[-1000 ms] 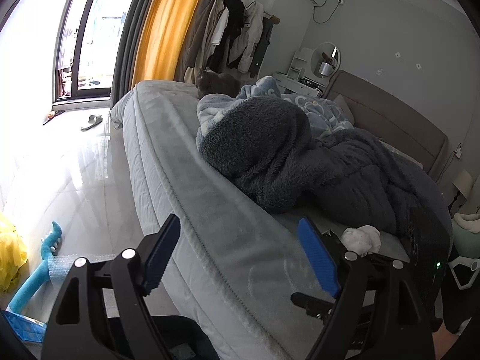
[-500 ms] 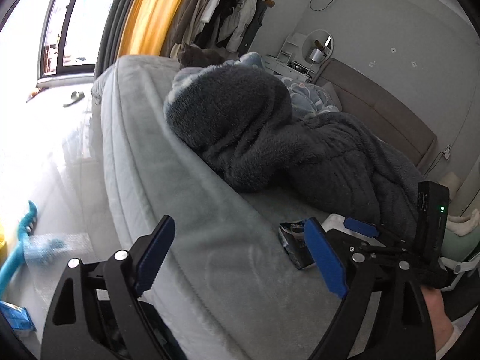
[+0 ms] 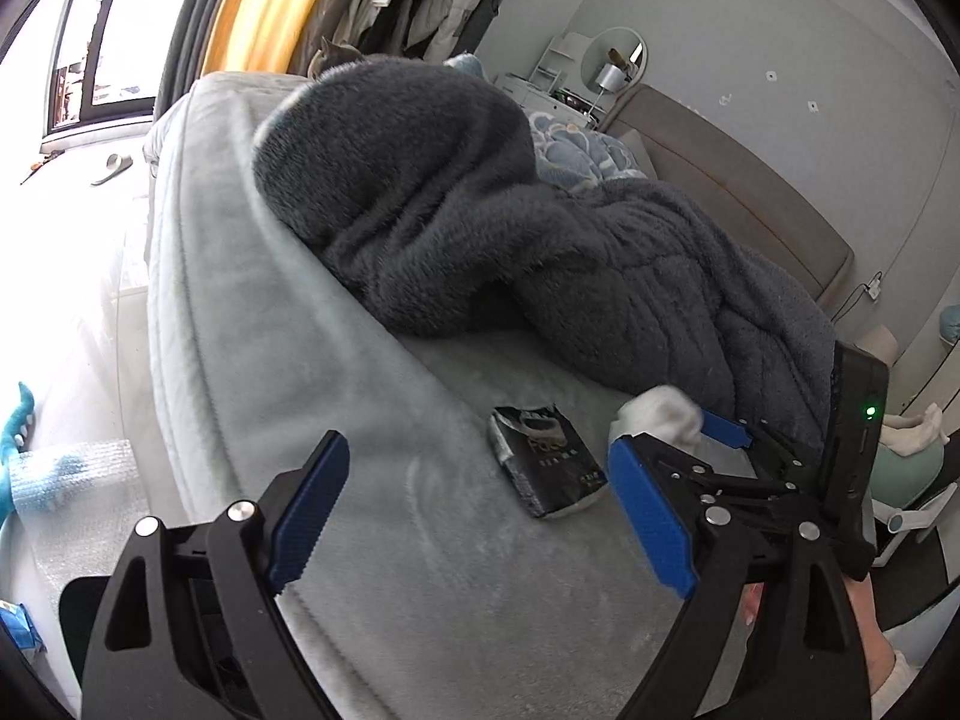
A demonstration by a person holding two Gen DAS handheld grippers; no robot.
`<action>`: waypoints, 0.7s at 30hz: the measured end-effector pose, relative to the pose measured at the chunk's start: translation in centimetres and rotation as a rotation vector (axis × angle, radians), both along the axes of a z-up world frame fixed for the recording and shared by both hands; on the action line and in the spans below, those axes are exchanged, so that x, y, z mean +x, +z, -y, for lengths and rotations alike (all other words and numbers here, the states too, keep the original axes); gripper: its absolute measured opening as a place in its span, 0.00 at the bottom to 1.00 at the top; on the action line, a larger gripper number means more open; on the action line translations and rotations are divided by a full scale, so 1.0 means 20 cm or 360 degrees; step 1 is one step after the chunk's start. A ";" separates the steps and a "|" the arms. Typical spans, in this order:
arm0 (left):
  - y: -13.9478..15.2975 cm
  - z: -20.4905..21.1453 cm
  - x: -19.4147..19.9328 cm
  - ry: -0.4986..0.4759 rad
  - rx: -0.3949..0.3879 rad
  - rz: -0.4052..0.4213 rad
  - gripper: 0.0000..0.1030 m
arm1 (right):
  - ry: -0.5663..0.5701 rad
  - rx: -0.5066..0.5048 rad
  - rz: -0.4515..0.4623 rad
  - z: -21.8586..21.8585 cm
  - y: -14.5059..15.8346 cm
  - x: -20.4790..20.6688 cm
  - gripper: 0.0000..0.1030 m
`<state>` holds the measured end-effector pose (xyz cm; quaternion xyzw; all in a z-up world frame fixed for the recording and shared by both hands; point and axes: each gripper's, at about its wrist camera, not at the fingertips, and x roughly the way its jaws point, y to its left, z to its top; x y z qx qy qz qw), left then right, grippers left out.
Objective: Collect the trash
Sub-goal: 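Grasp the white rolled sock with the right tool and lift it, then grasp the black 'Face' tissue pack with the left tool while the right holds the sock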
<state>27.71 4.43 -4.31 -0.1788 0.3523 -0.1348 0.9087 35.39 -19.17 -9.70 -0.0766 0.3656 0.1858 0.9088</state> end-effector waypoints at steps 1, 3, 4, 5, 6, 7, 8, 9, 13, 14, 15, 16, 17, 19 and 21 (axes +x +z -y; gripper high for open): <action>-0.01 0.01 0.00 -0.0005 -0.0002 -0.0005 0.87 | -0.0014 -0.0017 0.0002 0.01 -0.01 0.00 0.61; -0.02 0.04 0.02 -0.0020 -0.0011 -0.0017 0.87 | -0.0035 -0.0025 0.0015 0.04 -0.02 0.01 0.53; -0.03 0.06 0.02 -0.0029 -0.0015 -0.0023 0.87 | -0.0036 -0.0018 0.0022 0.05 -0.02 0.01 0.48; -0.04 0.08 0.03 -0.0037 -0.0016 -0.0029 0.87 | -0.0039 -0.0014 0.0029 0.06 -0.02 0.02 0.47; -0.04 0.10 0.03 -0.0047 -0.0015 -0.0034 0.87 | -0.0039 -0.0006 0.0035 0.07 -0.01 0.01 0.45; -0.05 0.12 0.04 -0.0056 -0.0012 -0.0038 0.87 | -0.0034 0.0009 0.0036 0.08 -0.01 0.01 0.45; -0.06 0.14 0.04 -0.0067 -0.0007 -0.0043 0.87 | -0.0028 0.0019 0.0039 0.09 0.00 0.01 0.45; -0.06 0.16 0.05 -0.0076 -0.0002 -0.0047 0.87 | -0.0021 0.0031 0.0044 0.09 0.00 0.01 0.45; -0.09 0.24 0.06 -0.0117 0.0046 -0.0060 0.87 | 0.0011 0.0124 0.0057 0.13 0.04 -0.03 0.45; -0.10 0.26 0.07 -0.0127 0.0057 -0.0065 0.87 | 0.0017 0.0155 0.0061 0.14 0.05 -0.03 0.45; -0.11 0.28 0.07 -0.0139 0.0065 -0.0072 0.87 | 0.0020 0.0185 0.0068 0.16 0.06 -0.04 0.45; -0.12 0.29 0.08 -0.0146 0.0068 -0.0080 0.87 | 0.0022 0.0207 0.0072 0.16 0.08 -0.04 0.45; -0.13 0.31 0.08 -0.0151 0.0070 -0.0090 0.87 | 0.0021 0.0236 0.0077 0.18 0.09 -0.04 0.45; -0.15 0.33 0.09 -0.0155 0.0085 -0.0100 0.86 | 0.0019 0.0283 0.0082 0.20 0.11 -0.04 0.45; -0.17 0.35 0.10 -0.0152 0.0119 -0.0112 0.86 | 0.0018 0.0323 0.0082 0.23 0.12 -0.05 0.45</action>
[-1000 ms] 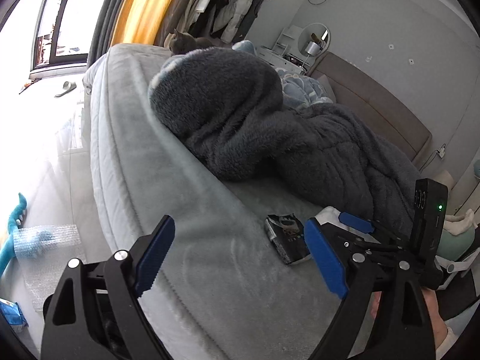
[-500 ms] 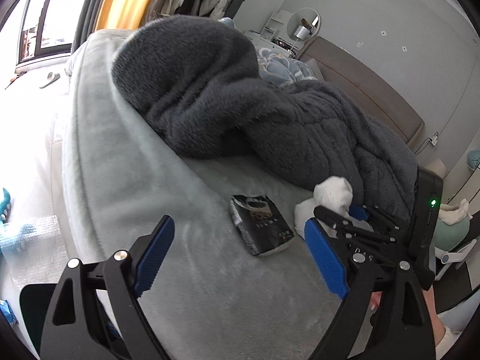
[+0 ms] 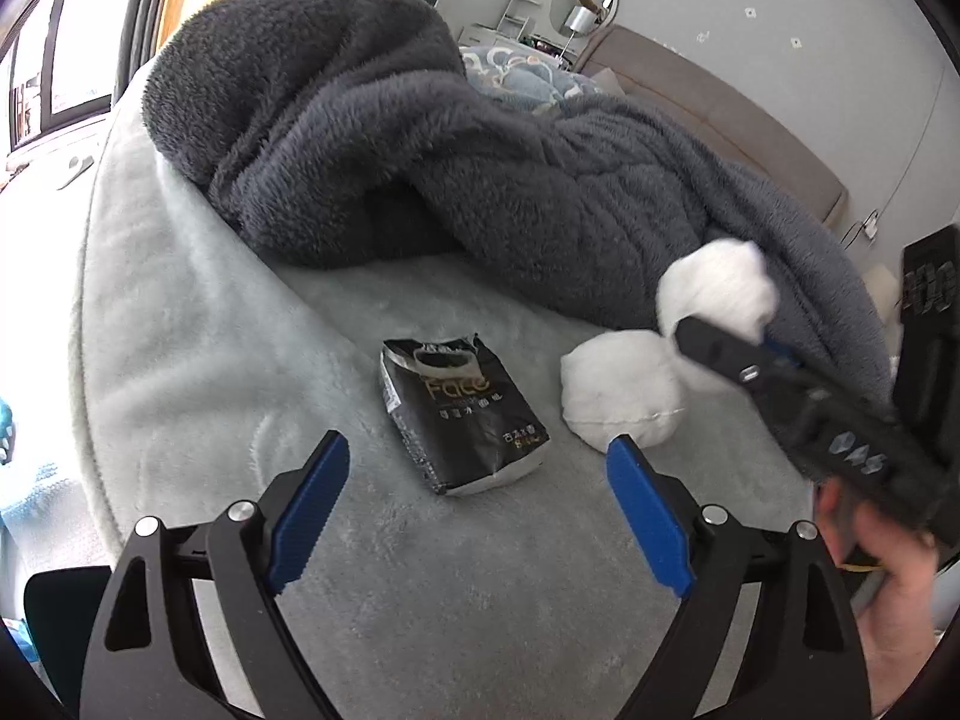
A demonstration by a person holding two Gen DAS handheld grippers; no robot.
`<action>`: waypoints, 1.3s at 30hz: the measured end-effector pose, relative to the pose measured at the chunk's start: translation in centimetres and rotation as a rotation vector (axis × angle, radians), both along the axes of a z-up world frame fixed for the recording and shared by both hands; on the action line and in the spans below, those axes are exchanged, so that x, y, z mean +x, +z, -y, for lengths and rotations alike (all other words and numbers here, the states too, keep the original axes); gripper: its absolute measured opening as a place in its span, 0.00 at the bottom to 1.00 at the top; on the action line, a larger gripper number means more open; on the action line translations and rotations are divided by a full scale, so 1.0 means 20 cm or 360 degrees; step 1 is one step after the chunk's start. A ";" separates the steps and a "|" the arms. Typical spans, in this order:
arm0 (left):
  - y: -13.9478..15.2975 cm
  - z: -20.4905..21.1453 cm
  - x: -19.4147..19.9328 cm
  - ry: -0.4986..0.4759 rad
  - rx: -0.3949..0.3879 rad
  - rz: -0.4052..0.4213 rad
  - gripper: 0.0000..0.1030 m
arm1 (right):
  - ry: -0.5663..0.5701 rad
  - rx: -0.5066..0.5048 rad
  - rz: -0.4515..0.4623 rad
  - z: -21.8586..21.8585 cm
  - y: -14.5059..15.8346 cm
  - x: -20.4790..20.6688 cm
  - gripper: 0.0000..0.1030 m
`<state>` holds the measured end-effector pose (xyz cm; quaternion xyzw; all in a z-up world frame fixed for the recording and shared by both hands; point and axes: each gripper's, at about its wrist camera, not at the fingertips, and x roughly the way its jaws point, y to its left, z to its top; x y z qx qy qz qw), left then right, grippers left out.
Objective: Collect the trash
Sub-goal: 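Grasp the black 'Face' tissue pack with the left tool while the right holds the sock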
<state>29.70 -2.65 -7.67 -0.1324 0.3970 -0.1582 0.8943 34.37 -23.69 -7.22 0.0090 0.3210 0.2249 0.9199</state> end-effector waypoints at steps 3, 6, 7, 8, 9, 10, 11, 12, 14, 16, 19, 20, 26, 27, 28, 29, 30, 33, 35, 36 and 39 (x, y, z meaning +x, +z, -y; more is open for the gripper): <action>-0.02 0.03 0.02 0.0006 0.0025 -0.0014 0.82 | 0.0003 0.0032 0.0006 0.03 0.02 -0.02 0.44; -0.03 0.06 0.04 0.0011 0.0043 -0.0006 0.81 | 0.0000 0.0045 0.0014 0.05 0.03 -0.03 0.44; -0.03 0.07 0.04 0.0012 0.0056 0.0000 0.80 | 0.0002 0.0049 0.0016 0.06 0.03 -0.04 0.44; -0.03 0.09 0.05 0.0012 0.0075 0.0006 0.79 | 0.0004 0.0054 0.0018 0.07 0.04 -0.04 0.44; -0.03 0.11 0.06 0.0010 0.0103 0.0013 0.79 | 0.0006 0.0056 0.0020 0.08 0.04 -0.05 0.44; -0.03 0.12 0.06 0.0008 0.0125 0.0018 0.79 | 0.0010 0.0057 0.0021 0.09 0.04 -0.06 0.45; -0.04 0.13 0.07 0.0006 0.0146 0.0019 0.78 | 0.0012 0.0057 0.0021 0.10 0.04 -0.06 0.44; -0.05 0.15 0.07 0.0009 0.0170 0.0017 0.78 | 0.0013 0.0056 0.0022 0.11 0.04 -0.07 0.44; -0.06 0.16 0.09 0.0024 0.0203 0.0009 0.78 | 0.0016 0.0055 0.0021 0.12 0.03 -0.07 0.44; -0.08 0.17 0.11 0.0038 0.0217 -0.0005 0.77 | 0.0018 0.0054 0.0021 0.14 0.03 -0.09 0.45; -0.09 0.18 0.14 0.0068 0.0237 -0.0020 0.72 | 0.0023 0.0048 0.0019 0.17 0.03 -0.10 0.45; -0.10 0.19 0.15 0.0078 0.0241 -0.0024 0.70 | 0.0025 0.0044 0.0017 0.18 0.03 -0.11 0.44; -0.11 0.18 0.17 0.0110 0.0244 -0.0040 0.56 | 0.0036 0.0029 0.0013 0.21 0.03 -0.14 0.45; -0.11 0.18 0.16 0.0104 0.0242 -0.0033 0.56 | 0.0039 0.0028 0.0011 0.21 0.02 -0.14 0.45; -0.11 0.18 0.16 0.0099 0.0240 -0.0027 0.55 | 0.0045 0.0029 0.0011 0.21 0.03 -0.15 0.45; -0.10 0.17 0.14 0.0093 0.0235 -0.0022 0.55 | 0.0051 0.0029 0.0014 0.21 0.03 -0.15 0.45; -0.10 0.17 0.13 0.0082 0.0226 -0.0013 0.55 | 0.0056 0.0026 0.0017 0.20 0.03 -0.15 0.45; -0.08 0.14 0.09 0.0043 0.0209 0.0016 0.54 | 0.0068 0.0026 0.0015 0.19 0.03 -0.16 0.45; -0.05 0.12 0.06 0.0026 0.0203 0.0056 0.54 | 0.0080 0.0027 0.0011 0.17 0.03 -0.16 0.45; -0.04 0.10 0.04 0.0019 0.0207 0.0083 0.54 | 0.0085 0.0028 0.0008 0.16 0.03 -0.16 0.45; -0.01 0.07 -0.01 0.0012 0.0215 0.0121 0.54 | 0.0101 0.0039 0.0009 0.11 0.05 -0.15 0.45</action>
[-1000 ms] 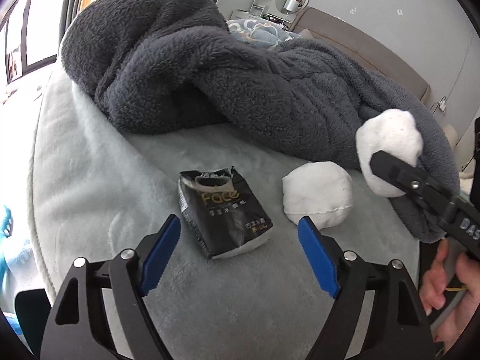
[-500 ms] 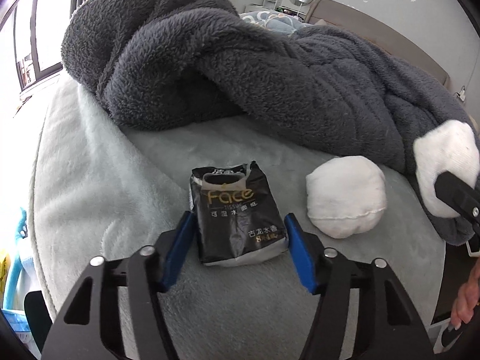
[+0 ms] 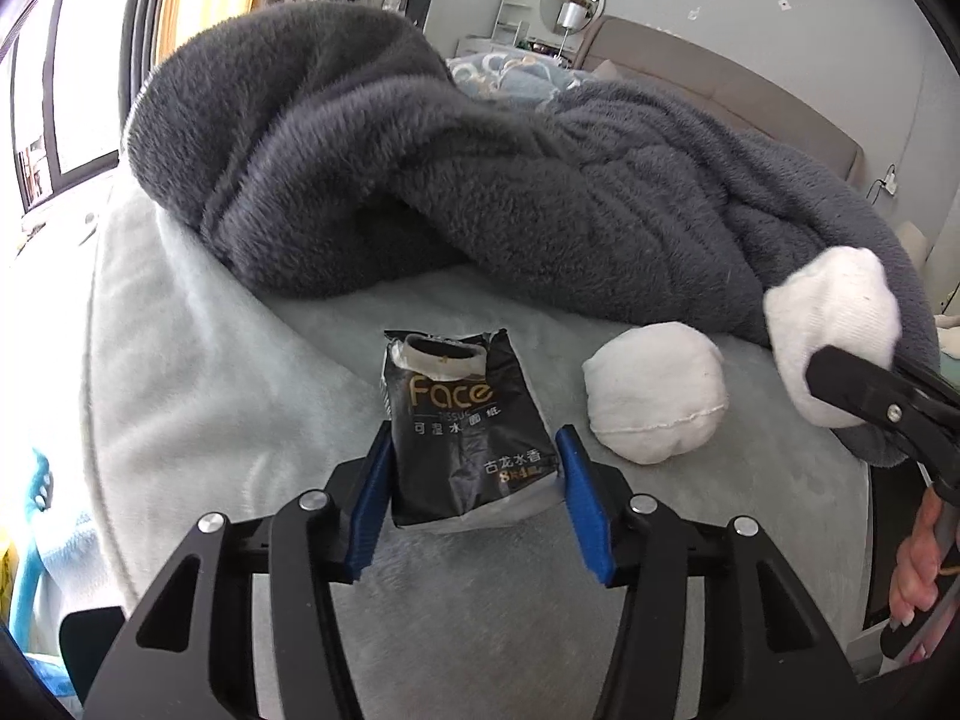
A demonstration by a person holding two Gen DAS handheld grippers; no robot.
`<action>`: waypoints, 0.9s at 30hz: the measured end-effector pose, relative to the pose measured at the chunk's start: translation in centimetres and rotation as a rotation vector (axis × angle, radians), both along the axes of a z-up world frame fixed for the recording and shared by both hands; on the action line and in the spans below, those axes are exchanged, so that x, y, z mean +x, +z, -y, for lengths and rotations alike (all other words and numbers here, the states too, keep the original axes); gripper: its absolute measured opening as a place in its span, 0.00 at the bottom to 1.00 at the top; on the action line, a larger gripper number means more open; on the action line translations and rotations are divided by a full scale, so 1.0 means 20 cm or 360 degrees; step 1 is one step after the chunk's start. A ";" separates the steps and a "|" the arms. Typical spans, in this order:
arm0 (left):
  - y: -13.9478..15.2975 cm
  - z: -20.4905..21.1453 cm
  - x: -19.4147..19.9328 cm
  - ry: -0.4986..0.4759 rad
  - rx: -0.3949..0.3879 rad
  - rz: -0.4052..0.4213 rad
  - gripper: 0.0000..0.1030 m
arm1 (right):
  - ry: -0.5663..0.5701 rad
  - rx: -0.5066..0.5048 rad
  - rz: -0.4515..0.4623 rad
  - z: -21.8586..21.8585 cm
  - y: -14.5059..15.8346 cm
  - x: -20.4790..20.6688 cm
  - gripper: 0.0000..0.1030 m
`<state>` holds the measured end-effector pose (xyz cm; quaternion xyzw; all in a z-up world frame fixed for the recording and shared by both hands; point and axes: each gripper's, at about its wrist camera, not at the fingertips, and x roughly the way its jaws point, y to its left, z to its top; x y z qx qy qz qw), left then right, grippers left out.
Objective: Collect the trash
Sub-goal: 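Grasp the black 'Face' tissue pack with the left tool while the right holds the sock, then carry the Face pack and white sock in both tools to the bin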
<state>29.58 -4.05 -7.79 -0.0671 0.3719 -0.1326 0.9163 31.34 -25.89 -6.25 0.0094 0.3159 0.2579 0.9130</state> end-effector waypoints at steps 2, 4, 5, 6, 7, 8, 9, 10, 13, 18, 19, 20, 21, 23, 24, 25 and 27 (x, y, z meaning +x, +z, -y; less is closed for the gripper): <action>0.02 -0.02 -0.03 -0.0009 0.0005 0.0016 0.54 | 0.0015 0.0015 0.0007 -0.04 0.02 0.00 0.44; 0.03 -0.05 -0.05 -0.0014 0.0017 0.0026 0.54 | 0.0031 0.0038 0.0014 -0.08 0.04 0.00 0.45; 0.03 -0.07 -0.07 -0.0019 0.0020 0.0027 0.54 | 0.0040 0.0052 0.0019 -0.10 0.05 0.00 0.45; 0.04 -0.08 -0.07 -0.0025 0.0029 0.0027 0.54 | 0.0052 0.0064 0.0021 -0.12 0.06 0.00 0.45; 0.04 -0.09 -0.08 -0.0030 0.0041 0.0029 0.54 | 0.0060 0.0071 0.0023 -0.15 0.07 0.00 0.45; 0.04 -0.11 -0.09 -0.0032 0.0051 0.0031 0.54 | 0.0074 0.0079 0.0026 -0.17 0.08 0.00 0.45; 0.05 -0.14 -0.10 -0.0029 0.0055 0.0029 0.54 | 0.0083 0.0081 0.0030 -0.20 0.08 0.00 0.45; 0.05 -0.17 -0.12 -0.0027 0.0051 0.0029 0.54 | 0.0096 0.0084 0.0033 -0.23 0.09 0.00 0.45; 0.07 -0.25 -0.15 -0.0006 0.0047 0.0029 0.54 | 0.0124 0.0094 0.0030 -0.31 0.10 0.01 0.45; 0.08 -0.40 -0.19 0.0047 0.0046 0.0017 0.54 | 0.0189 0.0090 0.0024 -0.49 0.11 0.01 0.45; 0.08 -0.41 -0.19 0.0053 0.0051 0.0013 0.54 | 0.0200 0.0088 0.0024 -0.52 0.11 0.01 0.44; 0.08 -0.45 -0.20 0.0061 0.0060 0.0005 0.54 | 0.0216 0.0087 0.0023 -0.56 0.11 0.00 0.45; 0.07 -0.47 -0.21 0.0067 0.0068 -0.0002 0.54 | 0.0228 0.0087 0.0022 -0.60 0.11 0.00 0.45; 0.07 -0.52 -0.23 0.0076 0.0093 -0.0021 0.54 | 0.0253 0.0086 0.0016 -0.67 0.11 -0.01 0.45; 0.06 -0.55 -0.23 0.0086 0.0108 -0.0035 0.54 | 0.0268 0.0086 0.0012 -0.70 0.10 -0.01 0.45; 0.05 -0.58 -0.24 0.0093 0.0113 -0.0048 0.54 | 0.0280 0.0085 0.0010 -0.73 0.10 -0.01 0.45; 0.03 -0.65 -0.25 0.0114 0.0121 -0.0080 0.54 | 0.0312 0.0080 0.0007 -0.81 0.09 -0.02 0.45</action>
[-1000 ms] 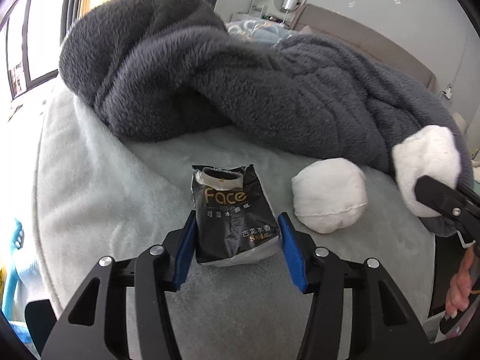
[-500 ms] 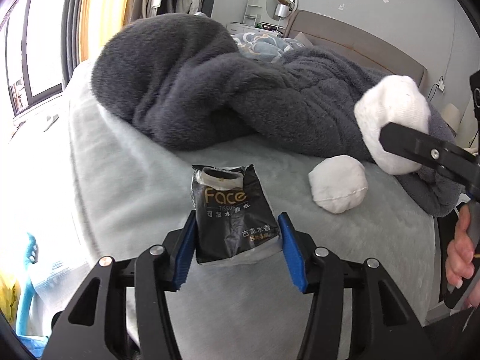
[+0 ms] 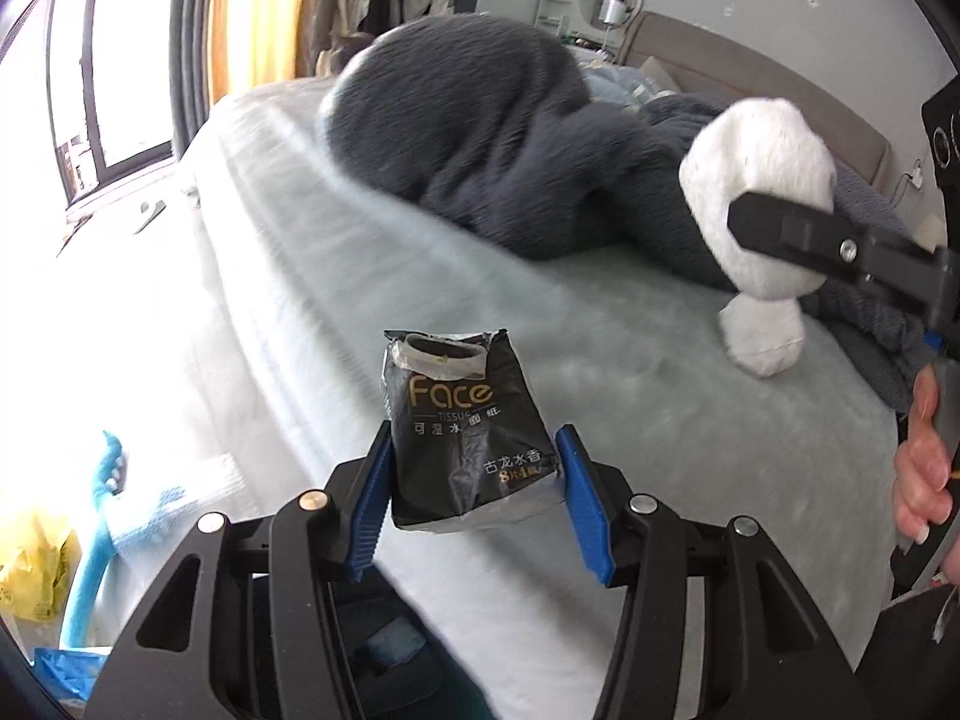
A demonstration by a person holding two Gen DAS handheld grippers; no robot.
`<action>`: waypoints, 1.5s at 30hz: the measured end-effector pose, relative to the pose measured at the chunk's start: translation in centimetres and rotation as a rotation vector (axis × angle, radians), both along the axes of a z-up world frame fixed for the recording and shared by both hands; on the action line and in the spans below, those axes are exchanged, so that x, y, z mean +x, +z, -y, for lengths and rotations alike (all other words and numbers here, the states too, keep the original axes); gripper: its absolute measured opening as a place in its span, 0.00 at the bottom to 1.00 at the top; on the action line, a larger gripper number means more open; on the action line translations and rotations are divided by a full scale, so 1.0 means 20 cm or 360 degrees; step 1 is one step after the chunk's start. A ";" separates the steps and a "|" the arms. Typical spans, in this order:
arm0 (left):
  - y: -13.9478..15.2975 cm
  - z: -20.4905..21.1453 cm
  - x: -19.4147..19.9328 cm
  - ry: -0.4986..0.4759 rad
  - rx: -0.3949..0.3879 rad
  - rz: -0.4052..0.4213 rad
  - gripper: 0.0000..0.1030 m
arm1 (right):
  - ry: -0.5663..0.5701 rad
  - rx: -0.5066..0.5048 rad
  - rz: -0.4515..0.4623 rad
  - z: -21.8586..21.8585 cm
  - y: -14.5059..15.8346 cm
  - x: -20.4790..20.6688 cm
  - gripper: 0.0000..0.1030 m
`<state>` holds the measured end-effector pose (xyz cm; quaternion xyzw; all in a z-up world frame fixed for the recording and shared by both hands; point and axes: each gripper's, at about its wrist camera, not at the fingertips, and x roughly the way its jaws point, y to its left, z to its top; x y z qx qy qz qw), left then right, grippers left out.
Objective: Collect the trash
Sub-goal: 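Carry the Face pack and white sock in both tools to the bin, then open the left tool over the bin to drop the Face pack, then lower the white sock into the bin and open the right tool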
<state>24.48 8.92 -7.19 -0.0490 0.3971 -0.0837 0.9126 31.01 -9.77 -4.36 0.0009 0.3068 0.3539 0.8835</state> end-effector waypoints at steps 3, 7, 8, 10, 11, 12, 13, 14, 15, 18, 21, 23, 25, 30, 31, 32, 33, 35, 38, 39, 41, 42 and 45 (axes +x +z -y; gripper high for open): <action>-0.04 -0.10 -0.03 0.0042 0.0000 -0.0041 0.54 | 0.0045 -0.0005 -0.0008 -0.10 -0.01 -0.01 0.45; -0.10 -0.22 -0.05 0.0096 -0.0017 -0.0127 0.54 | 0.0105 -0.0020 -0.0021 -0.23 -0.03 -0.03 0.45; -0.11 -0.24 -0.05 0.0109 -0.0017 -0.0152 0.54 | 0.0118 -0.0025 -0.0023 -0.25 -0.04 -0.04 0.45; -0.14 -0.28 -0.06 0.0126 -0.0010 -0.0198 0.54 | 0.0145 -0.0039 -0.0031 -0.29 -0.06 -0.04 0.45; -0.16 -0.30 -0.06 0.0132 -0.0006 -0.0222 0.54 | 0.0159 -0.0049 -0.0037 -0.32 -0.07 -0.04 0.45; -0.18 -0.32 -0.07 0.0143 0.0002 -0.0252 0.54 | 0.0170 -0.0058 -0.0041 -0.34 -0.08 -0.05 0.45; -0.19 -0.34 -0.07 0.0149 0.0010 -0.0274 0.54 | 0.0179 -0.0066 -0.0045 -0.36 -0.09 -0.05 0.45; -0.21 -0.36 -0.08 0.0153 0.0015 -0.0298 0.54 | 0.0187 -0.0072 -0.0051 -0.38 -0.10 -0.06 0.45; -0.22 -0.37 -0.09 0.0155 0.0013 -0.0330 0.54 | 0.0194 -0.0075 -0.0057 -0.40 -0.11 -0.06 0.45; -0.27 -0.42 -0.11 0.0156 0.0002 -0.0408 0.54 | 0.0218 -0.0078 -0.0072 -0.45 -0.13 -0.06 0.45; -0.33 -0.45 -0.13 0.0140 0.0001 -0.0490 0.54 | 0.0249 -0.0092 -0.0078 -0.50 -0.14 -0.07 0.45; -0.37 -0.47 -0.14 0.0136 0.0005 -0.0546 0.54 | 0.0269 -0.0101 -0.0084 -0.53 -0.15 -0.07 0.45; -0.42 -0.49 -0.15 0.0136 0.0002 -0.0624 0.54 | 0.0291 -0.0120 -0.0097 -0.56 -0.16 -0.07 0.45; -0.51 -0.54 -0.19 0.0117 -0.0021 -0.0783 0.61 | 0.0331 -0.0177 -0.0154 -0.65 -0.21 -0.07 0.45; -0.52 -0.54 -0.20 0.0115 -0.0016 -0.0790 0.66 | 0.0341 -0.0192 -0.0171 -0.67 -0.23 -0.07 0.45; -0.52 -0.55 -0.21 0.0117 -0.0013 -0.0790 0.69 | 0.0353 -0.0207 -0.0190 -0.69 -0.25 -0.07 0.45; -0.52 -0.56 -0.22 0.0120 -0.0010 -0.0788 0.69 | 0.0363 -0.0219 -0.0206 -0.71 -0.27 -0.06 0.45; -0.50 -0.60 -0.23 0.0140 -0.0010 -0.0778 0.71 | 0.0387 -0.0247 -0.0237 -0.74 -0.29 -0.06 0.45; -0.48 -0.68 -0.25 0.0193 0.0005 -0.0753 0.73 | 0.0411 -0.0304 -0.0275 -0.80 -0.34 -0.07 0.45; -0.47 -0.72 -0.25 0.0222 0.0007 -0.0736 0.73 | 0.0419 -0.0323 -0.0289 -0.82 -0.36 -0.08 0.45; -0.44 -0.77 -0.26 0.0271 -0.0007 -0.0707 0.73 | 0.0435 -0.0364 -0.0329 -0.86 -0.41 -0.09 0.45; -0.42 -0.81 -0.27 0.0303 -0.0016 -0.0684 0.74 | 0.0444 -0.0384 -0.0348 -0.88 -0.44 -0.10 0.44; -0.36 -0.89 -0.29 0.0375 -0.0015 -0.0610 0.74 | 0.0473 -0.0445 -0.0406 -0.96 -0.52 -0.12 0.45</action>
